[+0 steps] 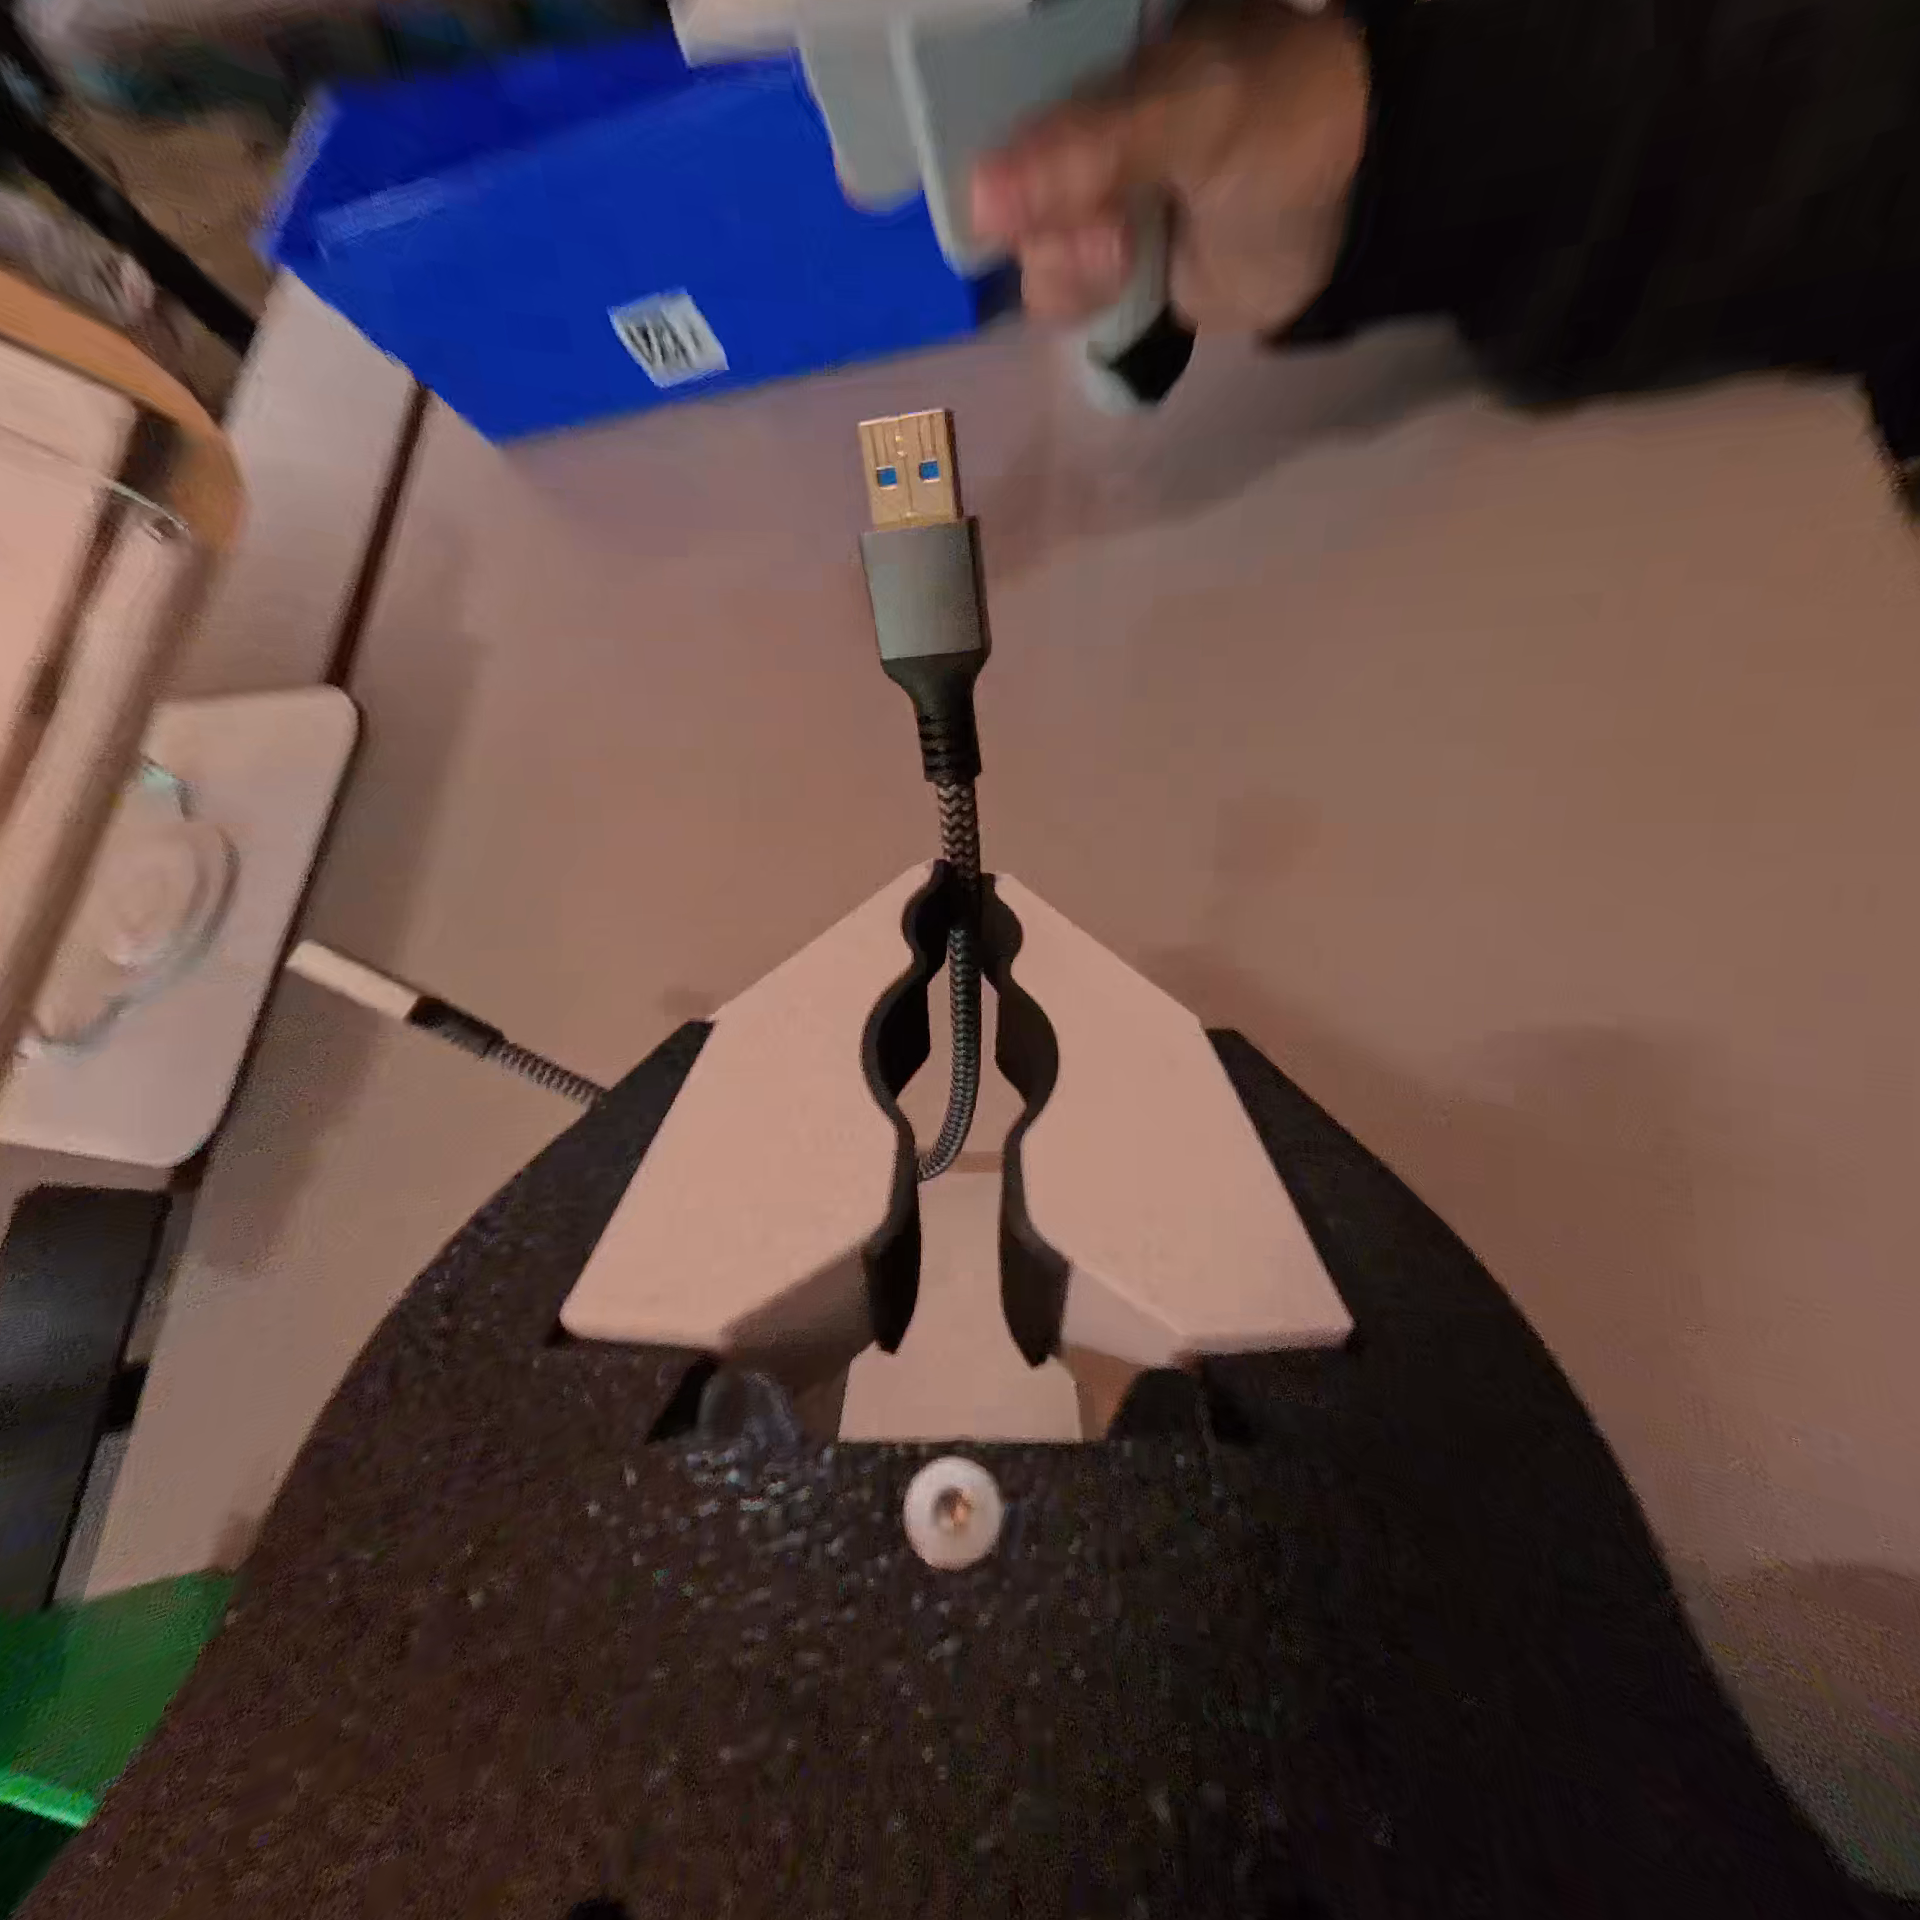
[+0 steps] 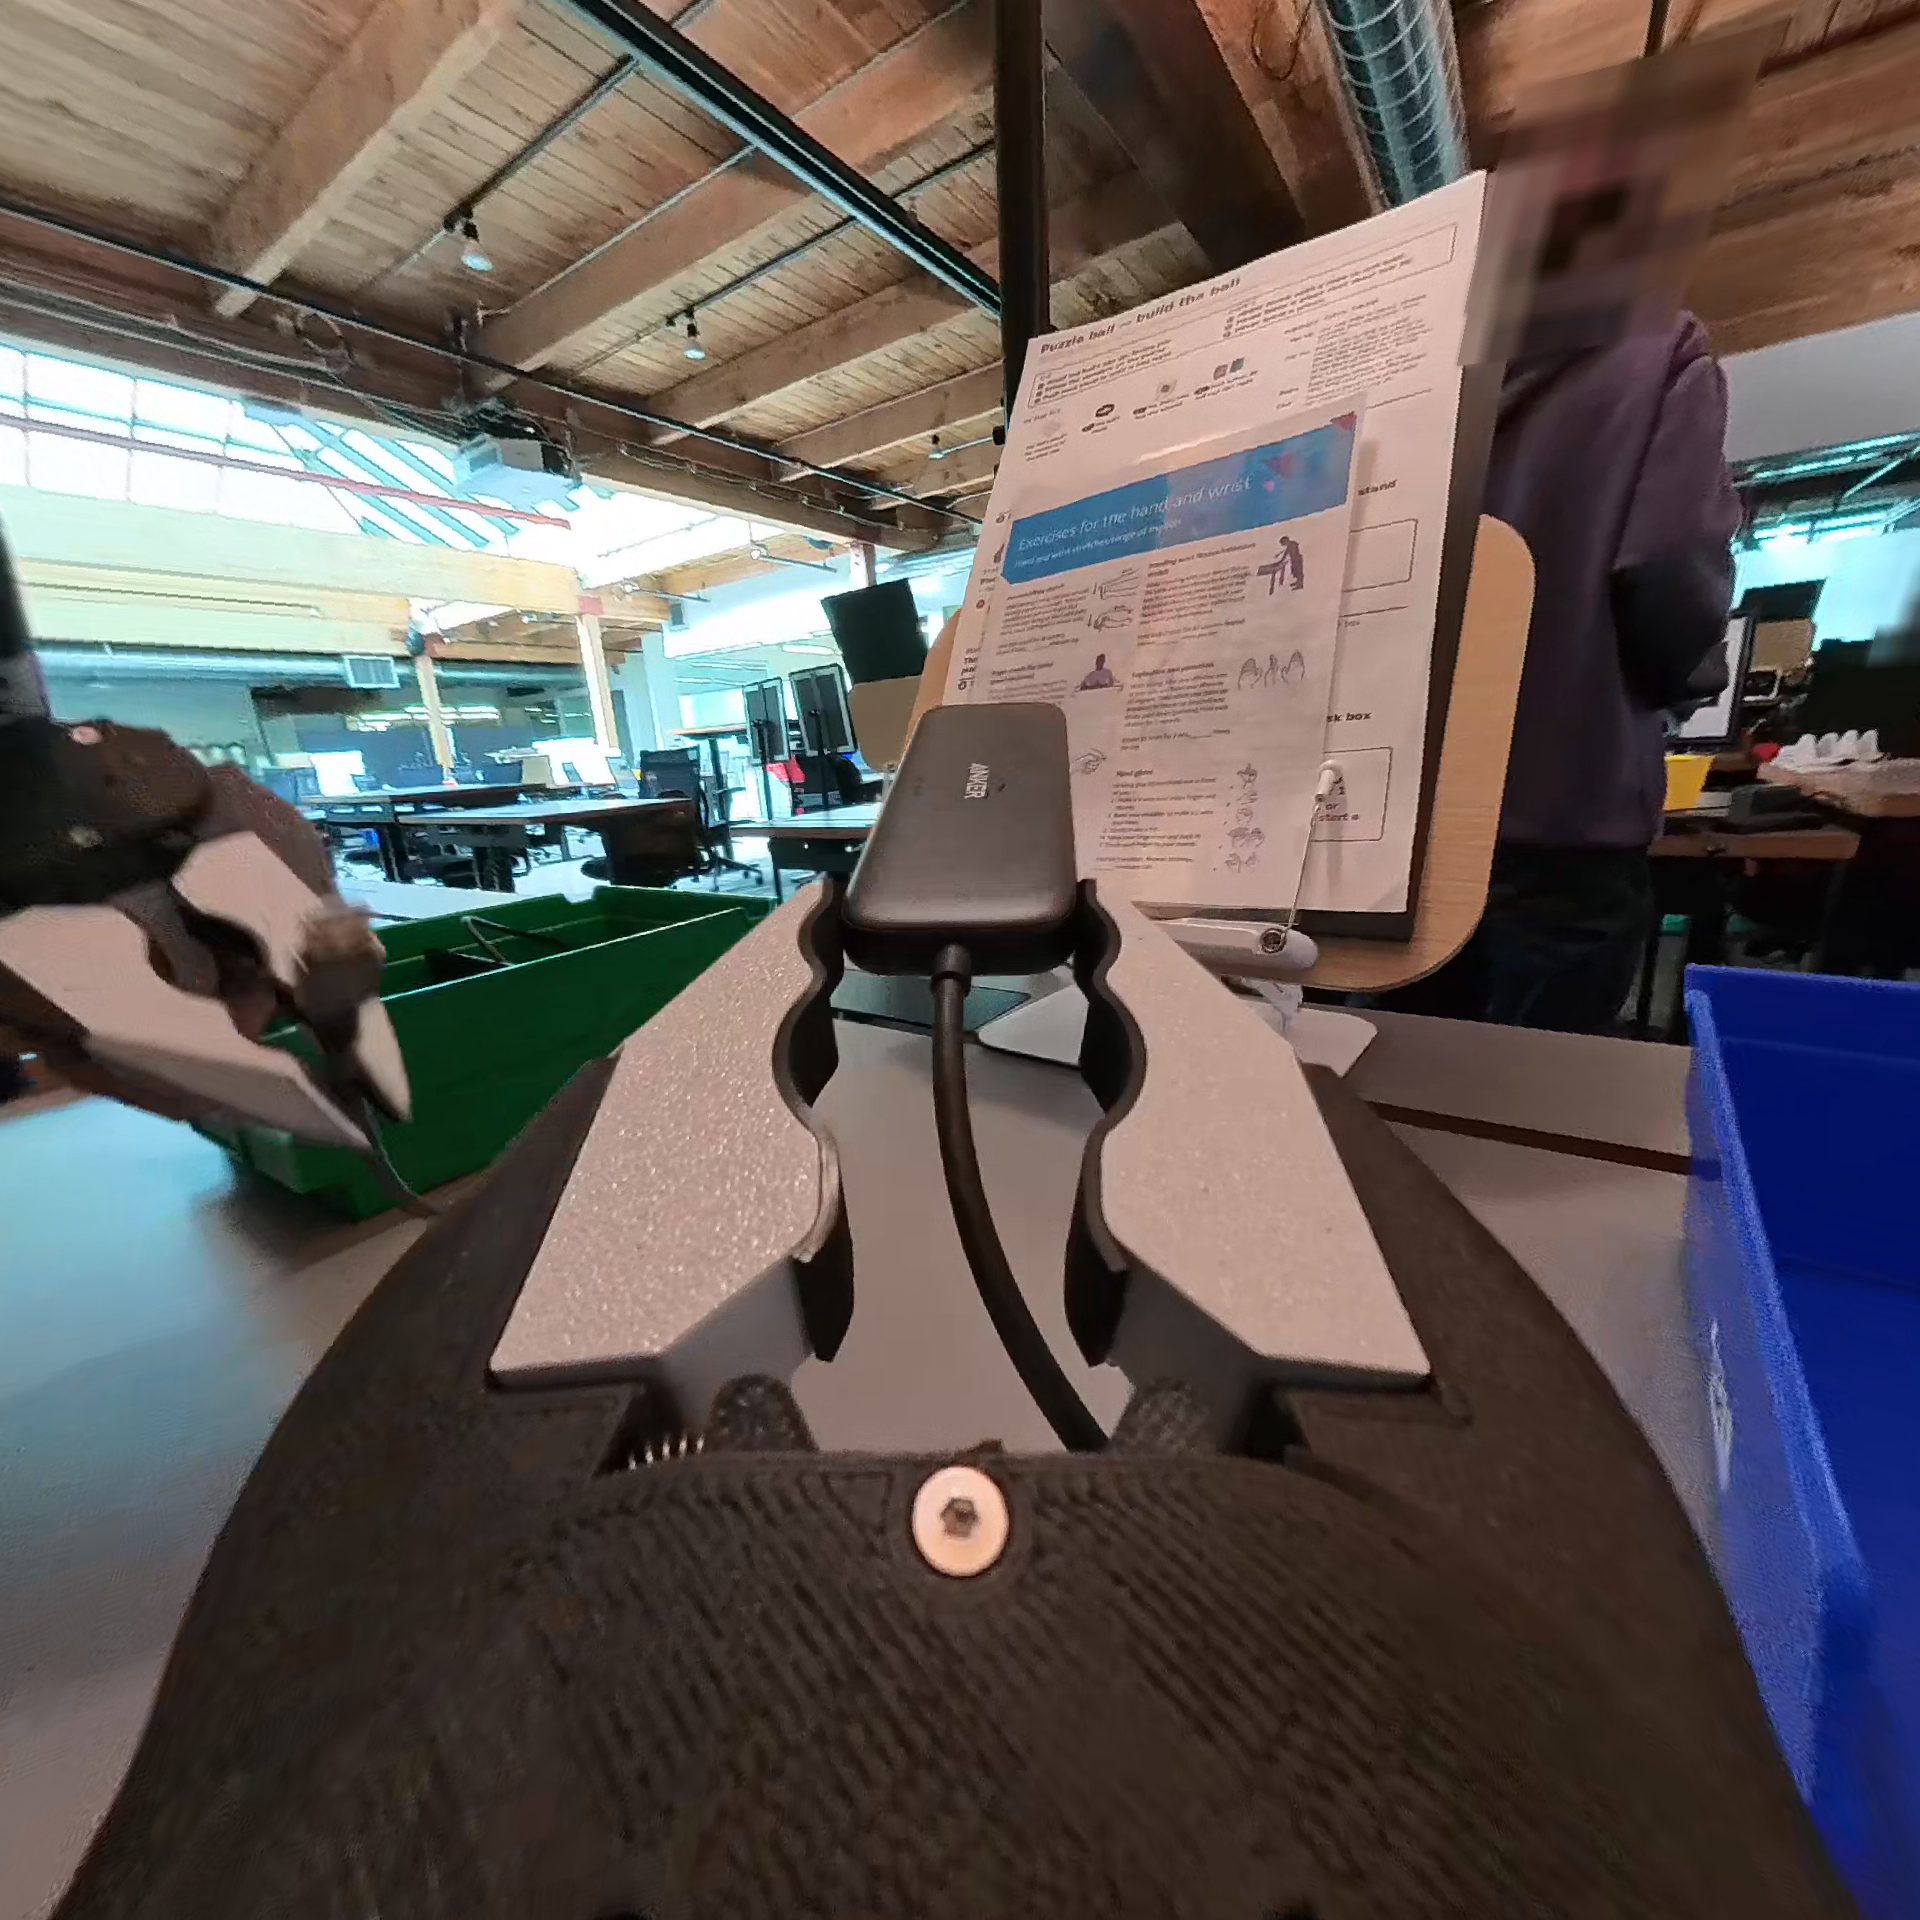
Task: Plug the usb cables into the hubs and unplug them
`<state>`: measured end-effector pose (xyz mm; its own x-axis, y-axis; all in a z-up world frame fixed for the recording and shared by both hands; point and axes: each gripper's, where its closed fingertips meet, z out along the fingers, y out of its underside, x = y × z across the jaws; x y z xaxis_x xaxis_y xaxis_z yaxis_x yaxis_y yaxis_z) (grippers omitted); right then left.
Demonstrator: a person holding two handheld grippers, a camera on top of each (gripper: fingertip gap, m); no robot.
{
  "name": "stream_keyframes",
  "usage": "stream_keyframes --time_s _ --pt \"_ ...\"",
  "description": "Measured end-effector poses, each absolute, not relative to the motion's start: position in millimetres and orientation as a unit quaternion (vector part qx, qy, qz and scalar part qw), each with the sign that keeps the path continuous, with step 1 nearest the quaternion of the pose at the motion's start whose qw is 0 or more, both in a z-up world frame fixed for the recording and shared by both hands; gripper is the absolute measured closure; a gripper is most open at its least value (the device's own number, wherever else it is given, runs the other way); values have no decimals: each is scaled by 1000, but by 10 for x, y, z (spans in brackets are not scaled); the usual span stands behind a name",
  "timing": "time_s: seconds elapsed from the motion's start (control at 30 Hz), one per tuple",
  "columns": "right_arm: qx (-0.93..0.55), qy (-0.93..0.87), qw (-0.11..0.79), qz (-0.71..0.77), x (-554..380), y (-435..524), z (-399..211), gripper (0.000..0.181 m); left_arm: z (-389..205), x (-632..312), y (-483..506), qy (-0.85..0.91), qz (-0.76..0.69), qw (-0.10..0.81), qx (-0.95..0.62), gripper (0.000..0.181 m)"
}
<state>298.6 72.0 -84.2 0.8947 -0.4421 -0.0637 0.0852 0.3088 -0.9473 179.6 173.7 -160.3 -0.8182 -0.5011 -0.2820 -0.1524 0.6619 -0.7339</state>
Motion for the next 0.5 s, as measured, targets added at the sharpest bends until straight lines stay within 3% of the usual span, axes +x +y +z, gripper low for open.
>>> stream_keyframes --time_s 0.2,0.37,0.5 --pt "-545 164 817 -93 2935 728 -802 137 -2211 1861 1489 921 -294 168 -192 179" --pt "-533 163 827 -79 2935 680 -743 137 -2601 1955 1408 942 -229 167 -181 178" --pt "-535 169 824 -78 2955 690 -771 137 -2606 2009 1252 929 -273 156 -194 178"
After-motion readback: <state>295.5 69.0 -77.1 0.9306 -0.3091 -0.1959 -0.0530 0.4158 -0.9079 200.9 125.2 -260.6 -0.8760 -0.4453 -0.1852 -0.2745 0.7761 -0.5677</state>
